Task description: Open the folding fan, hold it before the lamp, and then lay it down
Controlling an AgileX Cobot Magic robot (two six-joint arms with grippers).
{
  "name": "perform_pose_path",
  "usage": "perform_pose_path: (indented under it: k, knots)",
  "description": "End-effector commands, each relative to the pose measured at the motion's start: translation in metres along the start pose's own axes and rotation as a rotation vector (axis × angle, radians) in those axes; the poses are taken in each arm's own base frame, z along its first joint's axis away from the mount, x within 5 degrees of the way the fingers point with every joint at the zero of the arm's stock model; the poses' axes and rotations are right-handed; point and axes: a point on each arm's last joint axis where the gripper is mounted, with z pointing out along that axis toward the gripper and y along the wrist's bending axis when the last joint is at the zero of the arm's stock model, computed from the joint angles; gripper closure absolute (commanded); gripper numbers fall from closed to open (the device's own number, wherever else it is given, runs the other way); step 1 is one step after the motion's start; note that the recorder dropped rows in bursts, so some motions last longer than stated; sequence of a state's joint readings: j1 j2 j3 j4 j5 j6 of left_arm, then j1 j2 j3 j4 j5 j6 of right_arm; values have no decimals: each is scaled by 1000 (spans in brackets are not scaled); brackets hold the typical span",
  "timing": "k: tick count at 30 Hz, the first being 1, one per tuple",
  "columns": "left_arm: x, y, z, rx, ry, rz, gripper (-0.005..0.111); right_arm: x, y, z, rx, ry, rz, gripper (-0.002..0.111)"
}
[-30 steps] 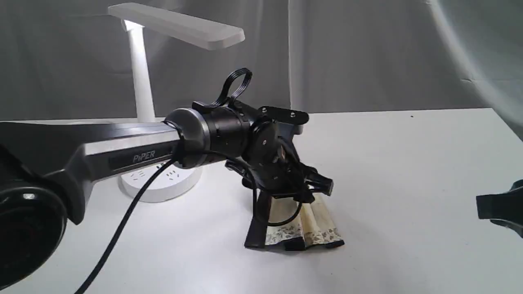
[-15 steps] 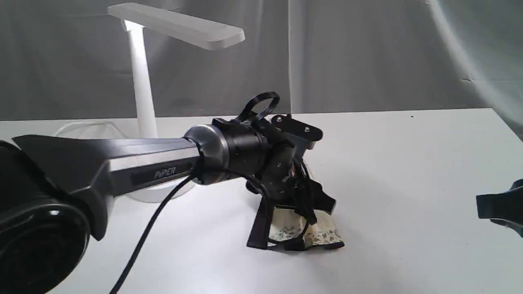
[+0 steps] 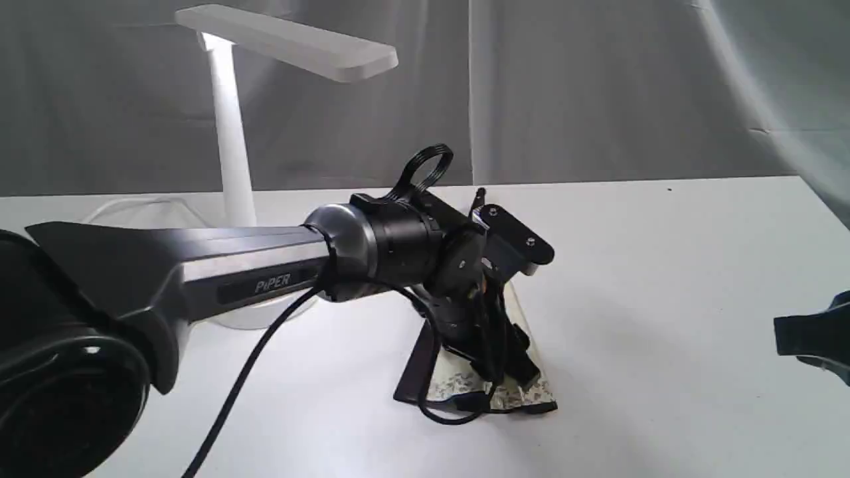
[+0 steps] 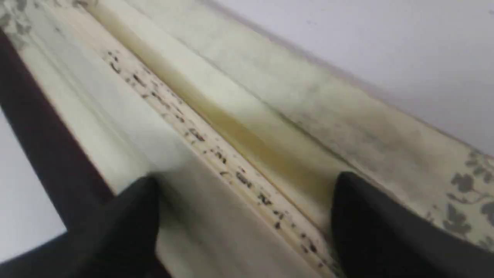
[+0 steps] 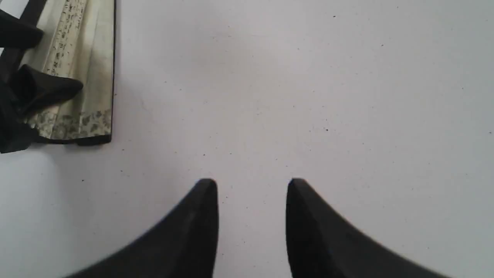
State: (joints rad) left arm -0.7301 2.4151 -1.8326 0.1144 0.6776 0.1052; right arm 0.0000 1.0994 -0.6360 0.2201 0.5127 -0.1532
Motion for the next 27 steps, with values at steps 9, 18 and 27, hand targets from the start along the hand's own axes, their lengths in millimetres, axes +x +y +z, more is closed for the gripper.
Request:
perform_pose_path:
  k: [9, 18, 27]
  knots:
    - [5, -6, -21, 68, 90, 289, 48, -3, 0, 0, 1, -16, -1, 78]
    - [16, -24, -28, 326, 127, 670, 58, -3, 0, 0, 1, -16, -1, 78]
    - [18, -11, -26, 239, 165, 1024, 58, -3, 0, 0, 1, -16, -1, 78]
